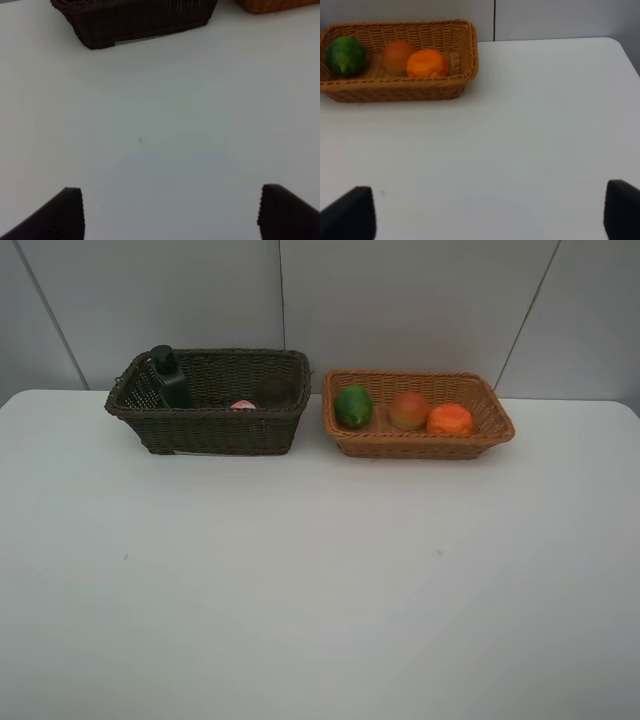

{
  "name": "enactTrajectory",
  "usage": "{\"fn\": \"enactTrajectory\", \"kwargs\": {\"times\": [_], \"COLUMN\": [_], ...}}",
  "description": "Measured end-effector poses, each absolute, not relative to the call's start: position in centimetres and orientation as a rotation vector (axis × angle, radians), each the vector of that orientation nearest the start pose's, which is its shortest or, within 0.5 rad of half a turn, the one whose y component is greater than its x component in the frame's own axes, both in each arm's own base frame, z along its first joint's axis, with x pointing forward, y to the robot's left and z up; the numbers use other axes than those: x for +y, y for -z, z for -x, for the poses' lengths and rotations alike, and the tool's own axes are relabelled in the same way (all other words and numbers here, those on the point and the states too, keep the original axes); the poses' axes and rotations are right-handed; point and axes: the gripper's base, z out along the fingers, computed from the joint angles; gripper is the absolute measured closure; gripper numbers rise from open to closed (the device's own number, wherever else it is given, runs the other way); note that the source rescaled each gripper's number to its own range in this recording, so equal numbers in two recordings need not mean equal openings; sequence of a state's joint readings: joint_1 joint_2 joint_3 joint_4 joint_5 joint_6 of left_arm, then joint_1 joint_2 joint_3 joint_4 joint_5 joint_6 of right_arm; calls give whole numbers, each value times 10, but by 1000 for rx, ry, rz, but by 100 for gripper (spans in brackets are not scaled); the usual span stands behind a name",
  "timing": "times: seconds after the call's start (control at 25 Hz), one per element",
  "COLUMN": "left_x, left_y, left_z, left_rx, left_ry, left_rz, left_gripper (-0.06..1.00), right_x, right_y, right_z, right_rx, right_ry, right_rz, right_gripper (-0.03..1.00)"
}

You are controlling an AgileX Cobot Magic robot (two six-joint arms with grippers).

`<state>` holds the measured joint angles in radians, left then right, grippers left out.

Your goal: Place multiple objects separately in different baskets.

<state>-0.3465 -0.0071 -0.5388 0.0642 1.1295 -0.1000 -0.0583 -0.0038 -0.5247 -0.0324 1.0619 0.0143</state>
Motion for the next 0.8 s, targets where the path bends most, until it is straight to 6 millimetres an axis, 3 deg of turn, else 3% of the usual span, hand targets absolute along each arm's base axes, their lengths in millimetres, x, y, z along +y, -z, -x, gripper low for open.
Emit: {"fn": "enactTrajectory", "kwargs": {"times": [0.4, 0.8], "left_x": [6, 6], "left_y": [-279, -279], "left_z": [8, 7], "left_rx": [2040, 2031], "left_ry": [30, -16], "left_rz": [7, 26], "left_gripper": [4, 4], "right_x": [-2, -2], "right_y": [-284, -284], "right_z": [9, 9], "right_rx": [2016, 2016], "right_ry": [67, 67], "right_rz": [-75, -75], "right_gripper": [-2, -2]}}
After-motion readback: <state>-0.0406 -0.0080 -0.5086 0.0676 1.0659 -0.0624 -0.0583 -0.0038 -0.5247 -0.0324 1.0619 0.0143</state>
